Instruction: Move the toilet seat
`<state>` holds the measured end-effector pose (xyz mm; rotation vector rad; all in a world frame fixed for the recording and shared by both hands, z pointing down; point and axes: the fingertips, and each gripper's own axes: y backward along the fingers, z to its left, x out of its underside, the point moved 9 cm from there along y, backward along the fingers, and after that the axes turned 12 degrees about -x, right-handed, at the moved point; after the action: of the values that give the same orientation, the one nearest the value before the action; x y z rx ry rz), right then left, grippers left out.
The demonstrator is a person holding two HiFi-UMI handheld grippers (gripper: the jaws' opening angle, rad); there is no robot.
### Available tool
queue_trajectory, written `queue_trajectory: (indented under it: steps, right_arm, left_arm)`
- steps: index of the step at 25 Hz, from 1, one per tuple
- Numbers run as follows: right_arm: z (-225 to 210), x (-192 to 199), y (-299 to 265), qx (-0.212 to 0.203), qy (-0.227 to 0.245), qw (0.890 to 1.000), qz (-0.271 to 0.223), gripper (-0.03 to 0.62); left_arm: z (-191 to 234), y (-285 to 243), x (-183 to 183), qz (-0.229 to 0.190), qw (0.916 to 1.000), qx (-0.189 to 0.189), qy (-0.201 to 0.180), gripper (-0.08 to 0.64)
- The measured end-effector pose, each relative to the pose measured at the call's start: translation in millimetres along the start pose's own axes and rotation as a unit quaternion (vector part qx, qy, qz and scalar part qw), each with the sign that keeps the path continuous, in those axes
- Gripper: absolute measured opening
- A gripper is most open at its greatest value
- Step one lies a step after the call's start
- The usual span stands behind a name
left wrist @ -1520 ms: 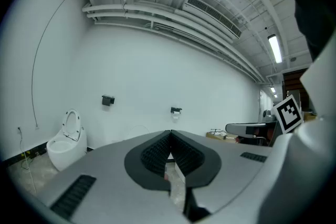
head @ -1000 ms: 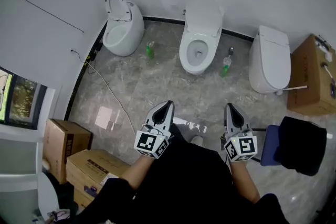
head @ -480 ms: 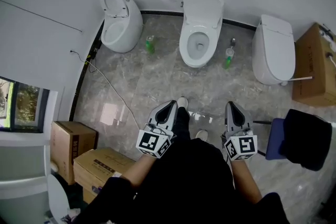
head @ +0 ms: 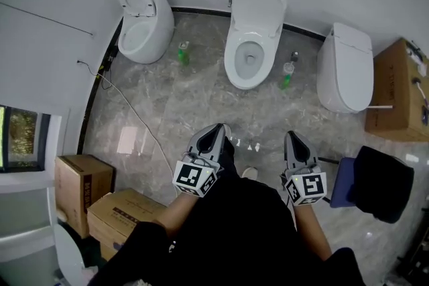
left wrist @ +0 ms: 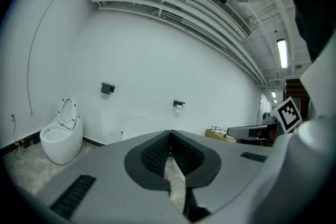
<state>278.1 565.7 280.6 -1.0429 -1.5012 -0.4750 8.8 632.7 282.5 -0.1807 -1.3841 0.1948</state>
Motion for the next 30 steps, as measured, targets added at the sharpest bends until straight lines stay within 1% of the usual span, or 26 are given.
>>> queue_trajectory:
  steps: [3, 6, 10, 11, 14, 18, 21, 23, 26, 27, 30]
  right_arm:
    - [-6.7, -11.0, -33.8, -0.013, 0.009, 1.0, 0.013, 0.029]
    - [-15.9, -25.8, -65.9, -0.015, 0.012, 1.0, 0.02, 0.029]
    - [-18.0, -52.1, -110.0, 0.002, 0.005, 1.0, 0.027, 0.029]
    - [-15.6, -56.2, -123.8, 0.004, 0.003, 1.0, 0.027, 0.029]
    - [-13.5, -63.4, -162.5, 0.003, -0.009, 0.999, 0.031, 0.029]
    - [-15.9, -67.9, -200.6, 0.004, -0.011, 0.999, 0.037, 0.029]
    - [-17.5, -74.9, -222.9, 0.02, -0.014, 0.999, 0.038, 0.029]
    - [-17.6, -79.9, -234.6, 0.034, -0.017, 0.999, 0.039, 0.029]
    - [-18.4, -79.5, -248.7, 0.041, -0.025, 0.998, 0.041, 0.029]
    - [-18.0, -78.6, -253.4, 0.043, -0.029, 0.998, 0.044, 0.029]
    - [-14.3, -76.2, -265.5, 0.044, -0.035, 0.997, 0.055, 0.029]
  left_arm:
    - [22.9, -26.1, -5.7, 0.005, 0.9999, 0.0, 0.015, 0.014]
    - [42.6, -53.8, -13.7, 0.004, 0.9999, 0.005, 0.016, 0.014]
    - [76.7, -90.9, -26.5, 0.013, 0.9986, 0.019, 0.047, 0.014]
    - [87.4, -97.6, -30.2, 0.014, 0.9985, 0.023, 0.048, 0.014]
    - [113.8, -117.4, -39.0, 0.017, 0.9984, 0.035, 0.039, 0.015]
    - [142.3, -140.8, -42.7, 0.026, 0.9975, 0.047, 0.045, 0.014]
    - [163.0, -157.4, -44.3, 0.034, 0.9966, 0.059, 0.046, 0.014]
    - [175.9, -167.4, -45.1, 0.036, 0.9963, 0.068, 0.038, 0.014]
    - [189.0, -179.6, -47.2, 0.033, 0.9961, 0.081, 0.006, 0.014]
    - [192.5, -183.9, -47.4, 0.033, 0.9959, 0.085, 0.002, 0.014]
    - [201.9, -193.3, -47.3, 0.037, 0.9956, 0.086, 0.008, 0.014]
